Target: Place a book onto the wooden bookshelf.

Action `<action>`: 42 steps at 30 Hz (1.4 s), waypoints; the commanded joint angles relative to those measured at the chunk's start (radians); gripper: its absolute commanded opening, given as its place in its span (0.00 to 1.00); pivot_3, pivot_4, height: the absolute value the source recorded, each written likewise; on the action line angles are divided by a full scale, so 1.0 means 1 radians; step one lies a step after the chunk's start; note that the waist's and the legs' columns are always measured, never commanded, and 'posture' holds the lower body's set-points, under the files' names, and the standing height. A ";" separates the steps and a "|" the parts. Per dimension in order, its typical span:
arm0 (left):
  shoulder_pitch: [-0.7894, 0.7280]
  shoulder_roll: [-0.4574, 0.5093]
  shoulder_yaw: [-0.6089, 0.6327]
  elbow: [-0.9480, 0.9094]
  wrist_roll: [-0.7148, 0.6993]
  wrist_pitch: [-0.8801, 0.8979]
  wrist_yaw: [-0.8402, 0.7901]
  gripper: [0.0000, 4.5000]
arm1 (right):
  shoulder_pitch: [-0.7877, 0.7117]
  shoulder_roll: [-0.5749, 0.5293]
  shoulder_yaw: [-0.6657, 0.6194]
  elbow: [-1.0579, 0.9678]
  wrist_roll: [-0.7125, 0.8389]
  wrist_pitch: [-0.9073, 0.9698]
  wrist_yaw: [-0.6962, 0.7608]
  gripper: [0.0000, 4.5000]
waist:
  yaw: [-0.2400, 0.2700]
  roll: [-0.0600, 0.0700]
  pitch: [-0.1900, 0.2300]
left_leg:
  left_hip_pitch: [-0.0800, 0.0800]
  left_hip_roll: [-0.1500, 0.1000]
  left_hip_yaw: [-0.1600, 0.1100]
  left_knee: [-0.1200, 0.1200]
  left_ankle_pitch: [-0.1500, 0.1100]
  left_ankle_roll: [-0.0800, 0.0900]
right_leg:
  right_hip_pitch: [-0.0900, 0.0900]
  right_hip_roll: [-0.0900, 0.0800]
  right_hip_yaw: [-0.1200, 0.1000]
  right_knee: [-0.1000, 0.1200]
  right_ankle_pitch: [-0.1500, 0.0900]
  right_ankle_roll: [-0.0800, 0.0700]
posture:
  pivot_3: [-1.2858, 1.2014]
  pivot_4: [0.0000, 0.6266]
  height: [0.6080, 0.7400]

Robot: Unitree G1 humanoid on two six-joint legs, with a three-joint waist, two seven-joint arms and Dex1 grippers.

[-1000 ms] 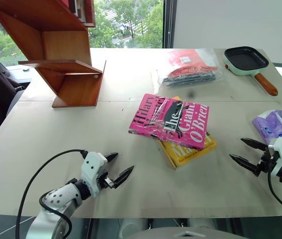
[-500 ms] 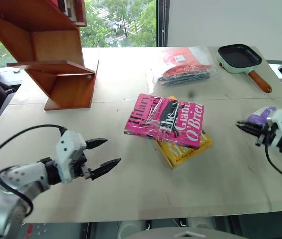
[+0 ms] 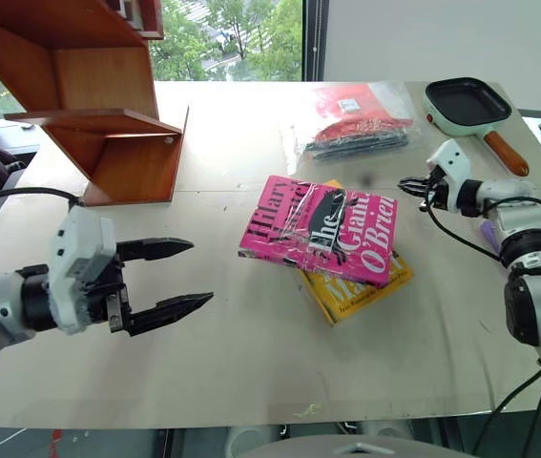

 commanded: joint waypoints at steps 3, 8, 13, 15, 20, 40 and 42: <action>0.013 -0.022 0.035 -0.068 -0.026 0.020 0.033 1.00 | -0.039 -0.007 -0.014 -0.024 0.028 0.072 0.206 0.00 | -0.003 0.000 0.000 | 0.002 0.000 0.000 0.000 0.000 -0.001 | 0.001 0.001 0.000 0.001 0.000 0.000 | 0.52 0.24 1.00; 0.034 -0.036 0.008 -0.061 -0.007 0.027 0.032 1.00 | -0.003 -0.023 -0.007 -0.077 0.027 0.100 0.297 0.00 | -0.003 0.000 0.000 | 0.004 0.001 -0.001 0.000 0.000 -0.001 | 0.003 0.001 0.000 0.002 0.000 0.000 | 0.52 0.24 1.00; 0.003 -0.029 -0.032 -0.028 0.002 0.016 0.018 1.00 | 0.046 -0.019 -0.013 -0.186 0.057 0.165 0.368 0.00 | -0.001 0.000 0.000 | 0.004 0.001 -0.001 0.000 0.000 -0.001 | 0.003 0.001 0.000 0.001 0.000 0.000 | 0.52 0.24 1.00; -0.015 -0.023 -0.048 -0.016 0.009 0.014 0.011 1.00 | 0.075 -0.020 -0.016 -0.251 0.075 0.202 0.382 0.00 | 0.000 0.000 0.000 | 0.004 0.001 -0.001 0.000 0.000 -0.001 | 0.003 0.001 0.000 0.002 0.000 0.000 | 0.52 0.24 1.00; -0.030 -0.020 -0.077 0.010 0.042 -0.001 -0.007 1.00 | 0.192 -0.026 -0.008 -0.480 0.122 0.318 0.398 0.00 | -0.001 0.000 0.000 | 0.003 0.001 -0.001 0.000 0.000 -0.001 | 0.003 0.001 0.000 0.002 0.000 0.000 | 0.52 0.24 1.00; 0.118 -0.085 0.043 0.061 0.134 -0.075 -0.063 1.00 | 0.491 -0.039 0.008 -1.014 0.278 0.653 0.297 0.00 | 0.004 -0.001 0.000 | 0.004 0.000 -0.003 0.000 0.000 -0.001 | 0.003 0.001 -0.001 0.003 0.000 0.000 | 0.52 0.24 1.00; 0.123 -0.097 0.042 0.054 0.127 -0.072 -0.061 1.00 | 0.492 -0.042 0.007 -1.004 0.277 0.645 0.288 0.00 | 0.004 -0.001 0.000 | 0.004 0.000 -0.003 0.000 0.000 -0.001 | 0.003 0.001 -0.001 0.003 0.000 0.000 | 0.52 0.24 1.00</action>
